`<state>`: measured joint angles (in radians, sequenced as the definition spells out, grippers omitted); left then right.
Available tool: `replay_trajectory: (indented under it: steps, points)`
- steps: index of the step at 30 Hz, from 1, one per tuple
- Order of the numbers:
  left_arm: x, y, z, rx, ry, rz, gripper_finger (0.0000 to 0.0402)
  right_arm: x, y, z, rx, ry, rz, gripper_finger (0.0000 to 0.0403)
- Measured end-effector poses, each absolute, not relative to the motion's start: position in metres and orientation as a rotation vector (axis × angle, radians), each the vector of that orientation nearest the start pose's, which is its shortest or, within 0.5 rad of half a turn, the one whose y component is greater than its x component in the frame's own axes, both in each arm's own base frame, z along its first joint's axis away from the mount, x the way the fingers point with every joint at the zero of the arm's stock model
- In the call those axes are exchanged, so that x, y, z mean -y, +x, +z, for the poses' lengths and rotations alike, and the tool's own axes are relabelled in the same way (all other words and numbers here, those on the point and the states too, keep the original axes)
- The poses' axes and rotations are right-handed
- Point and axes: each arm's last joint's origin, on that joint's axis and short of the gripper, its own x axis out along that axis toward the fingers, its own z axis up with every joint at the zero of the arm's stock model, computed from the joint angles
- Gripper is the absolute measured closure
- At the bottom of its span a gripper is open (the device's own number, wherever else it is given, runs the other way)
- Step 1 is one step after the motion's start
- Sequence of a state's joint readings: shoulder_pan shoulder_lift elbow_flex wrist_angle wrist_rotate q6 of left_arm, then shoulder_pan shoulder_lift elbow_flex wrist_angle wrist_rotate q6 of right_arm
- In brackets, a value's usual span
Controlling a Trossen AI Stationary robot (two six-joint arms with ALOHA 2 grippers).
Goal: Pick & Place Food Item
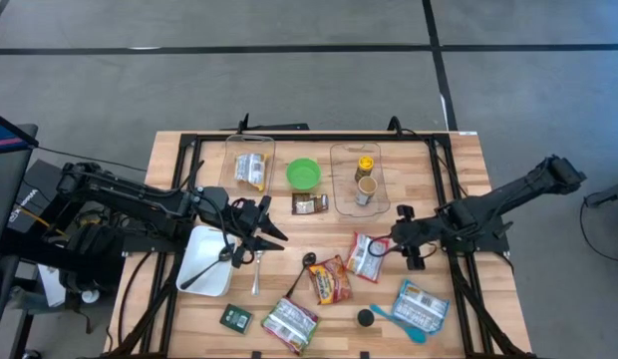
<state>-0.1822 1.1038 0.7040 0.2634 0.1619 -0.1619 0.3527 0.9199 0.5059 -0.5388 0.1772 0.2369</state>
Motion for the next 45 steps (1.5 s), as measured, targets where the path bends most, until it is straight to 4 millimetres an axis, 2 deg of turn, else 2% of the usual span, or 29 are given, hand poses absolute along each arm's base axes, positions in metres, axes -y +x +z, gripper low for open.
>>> replay_trajectory:
  steps: [7, 11, 19, 28, 37, 45]
  points:
    - [0.049, 0.241, 0.286, -0.165, -0.155, -0.332, 0.0294, -0.045, 0.16, 0.172, -0.989, -0.023, -0.004, 0.0236]
    - [0.049, 0.241, 0.286, -0.158, -0.11, -0.335, 0.0294, -0.047, 0.167, 0.166, -0.996, -0.025, -0.002, 0.0236]
    - [0.049, 0.241, 0.286, -0.157, -0.107, -0.335, 0.0294, -0.052, 0.175, 0.153, -1.062, -0.015, 0.04, 0.0236]
    - [0.049, 0.241, 0.286, -0.157, -0.107, -0.335, 0.0294, -0.056, 0.188, 0.141, -1.061, 0.007, 0.059, 0.0236]
    - [0.049, 0.241, 0.286, -0.157, -0.107, -0.335, 0.0294, -0.058, 0.191, 0.126, -1.141, 0.154, -0.056, 0.0236]
    - [0.049, 0.241, 0.286, -0.157, -0.107, -0.335, 0.0294, -0.058, 0.192, 0.126, -1.134, 0.261, -0.105, 0.0236]
